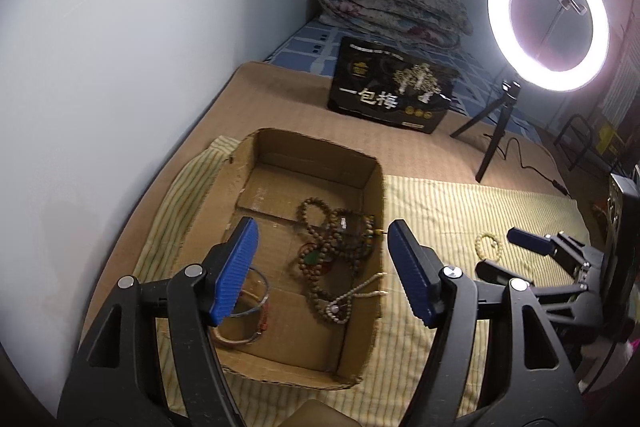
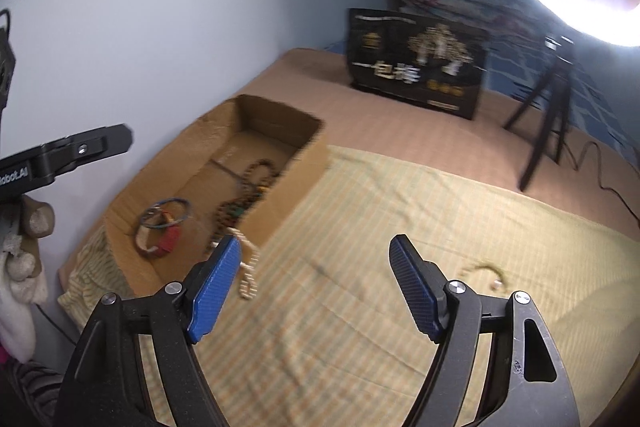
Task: Organize jewelry
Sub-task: 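Move both tools toward the cream bead bracelet on the bed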
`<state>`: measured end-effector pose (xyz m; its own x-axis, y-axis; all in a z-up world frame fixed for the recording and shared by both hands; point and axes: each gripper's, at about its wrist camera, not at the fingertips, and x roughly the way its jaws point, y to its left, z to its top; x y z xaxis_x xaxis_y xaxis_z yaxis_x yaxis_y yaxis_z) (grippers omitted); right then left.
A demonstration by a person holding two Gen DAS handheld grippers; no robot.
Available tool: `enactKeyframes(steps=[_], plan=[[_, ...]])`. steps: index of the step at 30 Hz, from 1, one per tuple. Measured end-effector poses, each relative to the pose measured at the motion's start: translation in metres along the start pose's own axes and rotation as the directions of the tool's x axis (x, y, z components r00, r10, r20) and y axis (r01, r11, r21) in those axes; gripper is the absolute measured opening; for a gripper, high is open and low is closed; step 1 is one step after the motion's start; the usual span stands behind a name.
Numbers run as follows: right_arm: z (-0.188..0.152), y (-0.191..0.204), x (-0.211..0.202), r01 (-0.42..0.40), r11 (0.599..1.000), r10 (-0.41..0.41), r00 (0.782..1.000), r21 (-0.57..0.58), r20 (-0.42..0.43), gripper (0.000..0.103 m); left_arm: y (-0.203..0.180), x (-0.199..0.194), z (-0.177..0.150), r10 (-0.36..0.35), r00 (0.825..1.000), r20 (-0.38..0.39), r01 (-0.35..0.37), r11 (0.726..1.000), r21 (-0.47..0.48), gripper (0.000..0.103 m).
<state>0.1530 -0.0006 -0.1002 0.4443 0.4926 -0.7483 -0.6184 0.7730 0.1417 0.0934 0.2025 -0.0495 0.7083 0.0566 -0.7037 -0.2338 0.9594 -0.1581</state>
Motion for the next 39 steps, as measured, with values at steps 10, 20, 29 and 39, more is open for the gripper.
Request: enactKeyframes(steps=[10,20,29,39], plan=[[-0.018,-0.066,-0.022,0.098,0.992,-0.098,0.995,0.083,-0.002,0.077,-0.043,0.007,0.001,-0.063,0.998,-0.008,0.063,0.996,0.055,0.069],[-0.042,-0.13,-0.043,0.177,0.974,-0.174,0.984,0.139,-0.035,0.077,-0.108,0.026,-0.002,-0.125,0.991,-0.042,0.13,0.98,0.15,0.069],[-0.058,-0.161,-0.045,0.182,0.971,-0.177,0.983,0.156,-0.049,0.077,-0.157,0.059,-0.011,-0.172,0.98,-0.1,0.191,0.955,0.226,0.059],[-0.066,-0.173,-0.043,0.126,0.983,-0.122,0.992,0.133,-0.034,0.076,-0.2,0.096,-0.019,-0.219,0.958,-0.188,0.263,0.93,0.258,0.041]])
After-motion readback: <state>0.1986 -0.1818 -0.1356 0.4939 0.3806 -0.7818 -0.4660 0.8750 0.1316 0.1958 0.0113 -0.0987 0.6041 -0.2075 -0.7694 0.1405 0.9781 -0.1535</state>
